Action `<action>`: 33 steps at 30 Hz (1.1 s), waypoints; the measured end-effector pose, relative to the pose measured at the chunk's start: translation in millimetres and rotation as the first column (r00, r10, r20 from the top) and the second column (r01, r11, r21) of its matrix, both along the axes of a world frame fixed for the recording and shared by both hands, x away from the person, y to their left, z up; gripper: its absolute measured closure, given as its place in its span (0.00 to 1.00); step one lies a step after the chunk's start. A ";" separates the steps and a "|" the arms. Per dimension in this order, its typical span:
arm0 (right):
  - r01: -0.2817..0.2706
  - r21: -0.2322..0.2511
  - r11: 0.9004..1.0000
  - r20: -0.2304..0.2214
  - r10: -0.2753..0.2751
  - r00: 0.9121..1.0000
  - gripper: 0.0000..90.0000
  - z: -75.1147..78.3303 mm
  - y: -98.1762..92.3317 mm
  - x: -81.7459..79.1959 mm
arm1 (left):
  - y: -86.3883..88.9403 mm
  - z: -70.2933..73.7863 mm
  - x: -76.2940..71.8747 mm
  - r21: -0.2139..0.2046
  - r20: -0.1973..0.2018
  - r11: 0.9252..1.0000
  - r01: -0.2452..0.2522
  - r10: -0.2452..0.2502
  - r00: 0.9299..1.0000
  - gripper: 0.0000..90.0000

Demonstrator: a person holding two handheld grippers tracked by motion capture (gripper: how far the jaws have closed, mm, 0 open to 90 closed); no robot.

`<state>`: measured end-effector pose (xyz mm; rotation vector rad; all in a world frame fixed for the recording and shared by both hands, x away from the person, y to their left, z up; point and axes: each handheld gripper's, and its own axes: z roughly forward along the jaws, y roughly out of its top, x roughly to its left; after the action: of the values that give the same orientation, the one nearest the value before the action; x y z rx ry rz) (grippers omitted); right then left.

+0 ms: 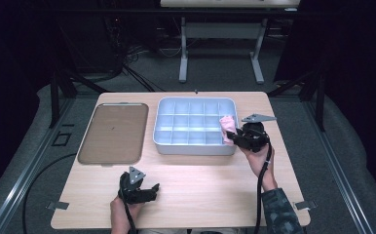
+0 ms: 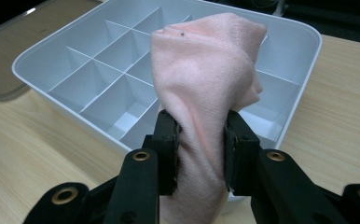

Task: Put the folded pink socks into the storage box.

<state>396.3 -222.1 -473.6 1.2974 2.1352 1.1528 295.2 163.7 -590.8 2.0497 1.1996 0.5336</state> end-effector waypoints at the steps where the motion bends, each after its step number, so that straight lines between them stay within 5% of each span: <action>1: -0.002 -0.004 1.000 -0.005 0.002 1.000 0.78 -1.3 0.4 2.5 | 0.0 0.0 0.0 0.000 0.000 1.000 0.000 0.000 1.000 0.17; 22: 0.039 -0.085 0.996 -0.062 -0.044 0.997 0.77 -26.1 8.2 35.5 | 0.0 0.0 0.0 0.000 0.000 1.000 0.000 0.000 1.000 0.17; 33: 0.039 -0.173 0.984 -0.102 -0.057 0.993 0.77 -36.7 13.6 44.1 | 0.0 0.0 0.0 0.000 0.001 1.000 -0.002 0.002 1.000 0.17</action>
<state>440.4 -208.4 -510.2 1.3510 2.2108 0.8777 295.3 163.7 -590.8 2.0486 1.2007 0.5353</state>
